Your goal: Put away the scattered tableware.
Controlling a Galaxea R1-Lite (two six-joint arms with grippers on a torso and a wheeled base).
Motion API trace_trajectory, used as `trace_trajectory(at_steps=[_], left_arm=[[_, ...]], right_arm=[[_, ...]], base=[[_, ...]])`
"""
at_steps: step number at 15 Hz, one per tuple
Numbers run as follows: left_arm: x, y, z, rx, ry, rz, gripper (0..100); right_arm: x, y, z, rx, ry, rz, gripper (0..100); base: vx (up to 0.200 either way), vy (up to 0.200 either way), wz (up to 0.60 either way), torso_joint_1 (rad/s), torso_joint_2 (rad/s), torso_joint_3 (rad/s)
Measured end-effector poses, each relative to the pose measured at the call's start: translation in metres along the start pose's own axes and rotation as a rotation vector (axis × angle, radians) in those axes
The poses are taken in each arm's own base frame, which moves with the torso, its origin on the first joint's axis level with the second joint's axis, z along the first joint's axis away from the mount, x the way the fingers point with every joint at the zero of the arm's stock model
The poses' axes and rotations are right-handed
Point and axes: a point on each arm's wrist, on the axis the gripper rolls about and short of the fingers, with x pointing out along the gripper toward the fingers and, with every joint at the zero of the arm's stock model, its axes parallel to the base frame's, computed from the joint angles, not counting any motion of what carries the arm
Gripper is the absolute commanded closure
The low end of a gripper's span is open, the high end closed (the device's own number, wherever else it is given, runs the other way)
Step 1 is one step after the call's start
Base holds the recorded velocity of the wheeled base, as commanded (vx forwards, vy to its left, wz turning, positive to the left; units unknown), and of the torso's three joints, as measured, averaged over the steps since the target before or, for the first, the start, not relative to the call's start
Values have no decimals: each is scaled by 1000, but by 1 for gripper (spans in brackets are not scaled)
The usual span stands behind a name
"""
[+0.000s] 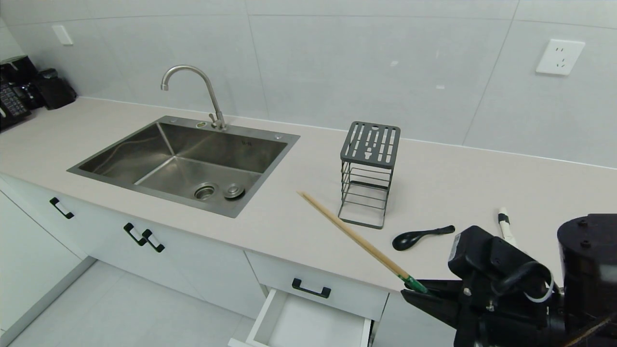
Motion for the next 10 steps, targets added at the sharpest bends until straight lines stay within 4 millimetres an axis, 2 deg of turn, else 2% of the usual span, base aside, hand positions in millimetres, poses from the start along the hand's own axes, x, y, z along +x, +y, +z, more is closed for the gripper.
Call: trace_trajectory(at_steps=[2, 5, 10], left_arm=[[0, 0, 0, 0, 0, 0, 0], [0, 0, 0, 0, 0, 0, 0], [0, 0, 0, 0, 0, 0, 0]], right_arm=[[2, -2, 5, 2, -18, 12, 100], [17, -3, 14, 0, -22, 17, 100], [33, 6, -3, -16, 48, 208, 100]], base=[[0, 0, 0, 0, 0, 0], [0, 0, 0, 0, 0, 0], [0, 0, 0, 0, 0, 0]])
